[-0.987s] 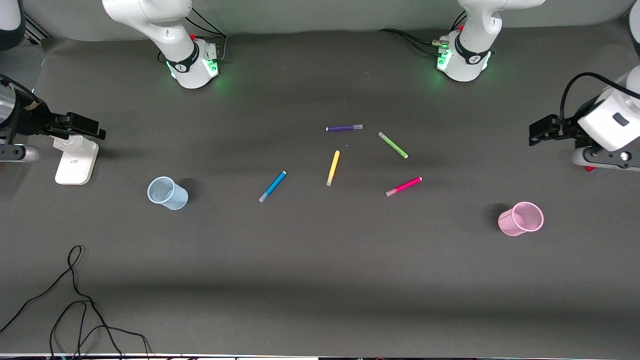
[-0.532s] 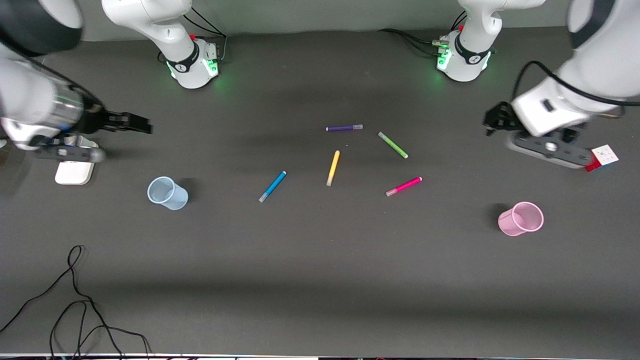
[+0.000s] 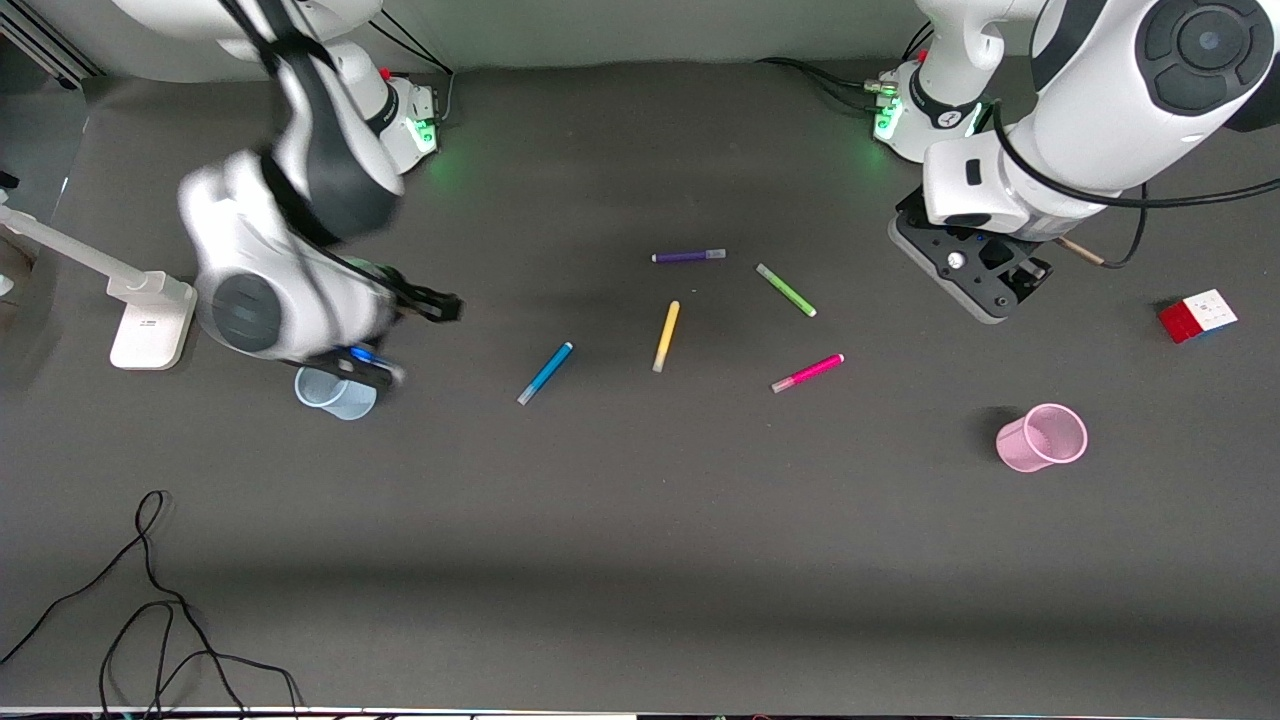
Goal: Place pink and blue markers in matching cups
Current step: 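Reach the right gripper to the blue marker while the left gripper reaches pink, then grasp the blue marker with the right gripper while the left gripper grasps pink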
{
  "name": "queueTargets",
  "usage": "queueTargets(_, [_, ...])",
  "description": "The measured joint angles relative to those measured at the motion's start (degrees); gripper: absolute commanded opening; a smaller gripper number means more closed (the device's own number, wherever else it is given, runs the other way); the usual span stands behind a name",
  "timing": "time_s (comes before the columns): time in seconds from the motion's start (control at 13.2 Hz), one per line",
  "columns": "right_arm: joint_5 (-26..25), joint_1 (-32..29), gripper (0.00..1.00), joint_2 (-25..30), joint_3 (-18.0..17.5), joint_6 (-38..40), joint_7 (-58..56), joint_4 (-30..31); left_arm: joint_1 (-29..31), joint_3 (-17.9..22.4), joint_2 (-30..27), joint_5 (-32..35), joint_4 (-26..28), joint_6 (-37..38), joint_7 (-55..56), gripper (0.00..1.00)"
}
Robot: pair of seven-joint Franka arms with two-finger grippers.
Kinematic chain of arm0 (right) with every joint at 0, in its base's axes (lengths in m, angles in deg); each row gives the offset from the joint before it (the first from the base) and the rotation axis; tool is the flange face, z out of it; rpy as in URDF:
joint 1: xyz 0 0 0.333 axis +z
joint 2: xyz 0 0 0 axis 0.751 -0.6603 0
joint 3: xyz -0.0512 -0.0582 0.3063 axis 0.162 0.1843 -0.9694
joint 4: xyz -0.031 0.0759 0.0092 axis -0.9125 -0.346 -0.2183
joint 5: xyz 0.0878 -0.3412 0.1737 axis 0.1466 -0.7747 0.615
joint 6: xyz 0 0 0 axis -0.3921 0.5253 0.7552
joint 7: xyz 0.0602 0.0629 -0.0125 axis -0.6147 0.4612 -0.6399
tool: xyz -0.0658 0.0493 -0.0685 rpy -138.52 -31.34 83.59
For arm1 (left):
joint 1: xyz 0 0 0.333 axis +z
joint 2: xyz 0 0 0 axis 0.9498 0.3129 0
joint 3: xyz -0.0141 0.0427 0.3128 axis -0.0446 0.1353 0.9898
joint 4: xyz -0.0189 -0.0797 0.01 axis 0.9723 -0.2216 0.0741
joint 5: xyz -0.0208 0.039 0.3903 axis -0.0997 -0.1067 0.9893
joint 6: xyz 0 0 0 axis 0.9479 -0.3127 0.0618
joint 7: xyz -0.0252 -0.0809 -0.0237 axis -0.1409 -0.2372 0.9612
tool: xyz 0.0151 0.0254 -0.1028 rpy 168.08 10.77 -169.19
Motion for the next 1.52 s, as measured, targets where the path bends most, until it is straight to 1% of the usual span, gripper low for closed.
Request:
queueTargets(0.3, [3.4, 0.4, 1.00, -7.1, 0.6, -6.2, 4.6, 0.1, -0.1, -0.2, 0.0, 0.0, 0.3, -1.1, -6.5, 1.00])
queueTargets(0.46, [6.2, 0.2, 1.00, -9.3, 1.0, -11.6, 8.0, 0.1, -0.9, -0.3, -0.4, 0.0, 1.3, -1.6, -5.9, 0.99])
queueTargets(0.53, [7.4, 0.2, 1.00, -10.0, 1.0, -15.0, 10.6, 0.1, -1.2, -0.4, -1.1, 0.1, 2.8, -3.0, -5.2, 0.99])
queueTargets(0.68, [8.5, 1.0, 1.00, -11.0, 0.7, -19.6, 14.4, 0.1, -1.4, -0.6, -3.5, 0.1, 8.0, -7.3, -4.5, 0.99])
queueTargets(0.91, [8.5, 3.3, 0.98, -12.9, 0.5, -22.5, 20.4, 0.3, -1.6, -2.1, -7.7, 0.1, 20.1, -17.0, -3.4, 0.99])
queueTargets(1.06, [8.6, 4.1, 0.95, -14.4, 0.5, -22.8, 21.6, 0.6, -2.0, -3.1, -8.4, 0.1, 26.7, -24.2, -2.4, 0.99])
queueTargets(1.14, [8.8, 4.2, 0.92, -15.1, 0.5, -23.5, 22.2, 0.7, -2.2, -3.3, -8.3, 0.1, 29.8, -28.3, -2.2, 0.99])
queueTargets(1.29, [10.4, 4.5, 0.90, -16.0, 0.5, -24.1, 24.0, 1.0, -2.5, -3.5, -7.9, 0.1, 36.0, -36.6, -2.2, 0.99])
queueTargets(1.37, [10.9, 4.9, 0.85, -16.4, 0.4, -24.5, 24.5, 1.1, -2.7, -3.5, -7.3, 0.1, 38.5, -40.3, -2.2, 0.99])
queueTargets(1.52, [11.2, 6.2, 0.73, -17.3, 0.4, -25.8, 25.3, 1.2, -2.8, -3.6, -4.7, 0.6, 41.2, -45.7, -2.2, 0.99])
